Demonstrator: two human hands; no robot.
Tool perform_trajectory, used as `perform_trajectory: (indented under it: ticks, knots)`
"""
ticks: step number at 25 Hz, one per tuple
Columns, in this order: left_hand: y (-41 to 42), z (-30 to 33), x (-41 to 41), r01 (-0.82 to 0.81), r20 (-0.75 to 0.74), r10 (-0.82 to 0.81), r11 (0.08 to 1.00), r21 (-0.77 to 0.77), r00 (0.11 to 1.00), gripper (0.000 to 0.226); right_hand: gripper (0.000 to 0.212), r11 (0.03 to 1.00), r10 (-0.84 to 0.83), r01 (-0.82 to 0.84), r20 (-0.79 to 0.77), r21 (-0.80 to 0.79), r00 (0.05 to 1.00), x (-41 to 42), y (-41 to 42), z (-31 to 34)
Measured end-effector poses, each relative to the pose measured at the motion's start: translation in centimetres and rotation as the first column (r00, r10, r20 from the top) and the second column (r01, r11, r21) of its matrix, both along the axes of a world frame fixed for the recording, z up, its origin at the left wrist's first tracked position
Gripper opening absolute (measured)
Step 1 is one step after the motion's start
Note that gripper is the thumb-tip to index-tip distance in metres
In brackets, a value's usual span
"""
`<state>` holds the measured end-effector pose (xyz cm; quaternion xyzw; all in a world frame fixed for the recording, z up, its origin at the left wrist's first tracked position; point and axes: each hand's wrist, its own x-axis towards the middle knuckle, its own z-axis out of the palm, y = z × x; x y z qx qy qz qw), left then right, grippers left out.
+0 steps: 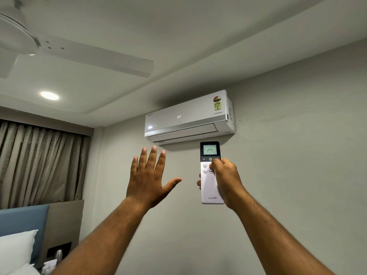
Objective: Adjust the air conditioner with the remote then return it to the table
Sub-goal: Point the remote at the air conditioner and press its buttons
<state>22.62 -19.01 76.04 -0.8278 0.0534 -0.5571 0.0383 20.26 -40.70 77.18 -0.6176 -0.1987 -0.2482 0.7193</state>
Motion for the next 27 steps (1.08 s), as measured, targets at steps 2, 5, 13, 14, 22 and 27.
perform_trajectory:
  ticks: [2,5,13,14,22,27]
  knots:
    - [-0.1,0.0,0.0,-0.001,0.003,0.001,1.0,0.0,1.0,0.1,0.016,1.0,0.006,-0.006,-0.001,0.005,1.0,-0.1,-0.1,0.1]
    - [0.0,-0.1,0.0,0.0,0.004,0.0,1.0,-0.002,1.0,0.099,0.018,1.0,0.004,-0.004,0.0,0.001,1.0,-0.2,-0.2,0.2]
    - [0.0,0.2,0.5,0.032,0.036,-0.032,0.999,-0.006,0.999,0.097,0.013,1.0,0.004,-0.004,0.016,-0.011,1.0,0.0,-0.3,0.0]
    - [0.0,0.2,0.5,0.036,0.041,-0.036,0.999,-0.007,0.998,0.097,0.013,1.0,0.011,-0.011,0.026,-0.011,1.0,0.0,-0.4,0.0]
    - [0.2,0.1,1.0,0.037,0.049,-0.037,0.999,-0.012,0.998,0.098,0.011,0.999,0.049,-0.047,0.104,-0.021,0.993,0.1,-0.5,-0.5]
    - [0.2,0.0,1.0,0.047,0.06,-0.046,0.999,-0.013,0.997,0.098,0.012,0.999,0.048,-0.045,0.114,-0.029,0.992,0.2,-0.4,-0.8]
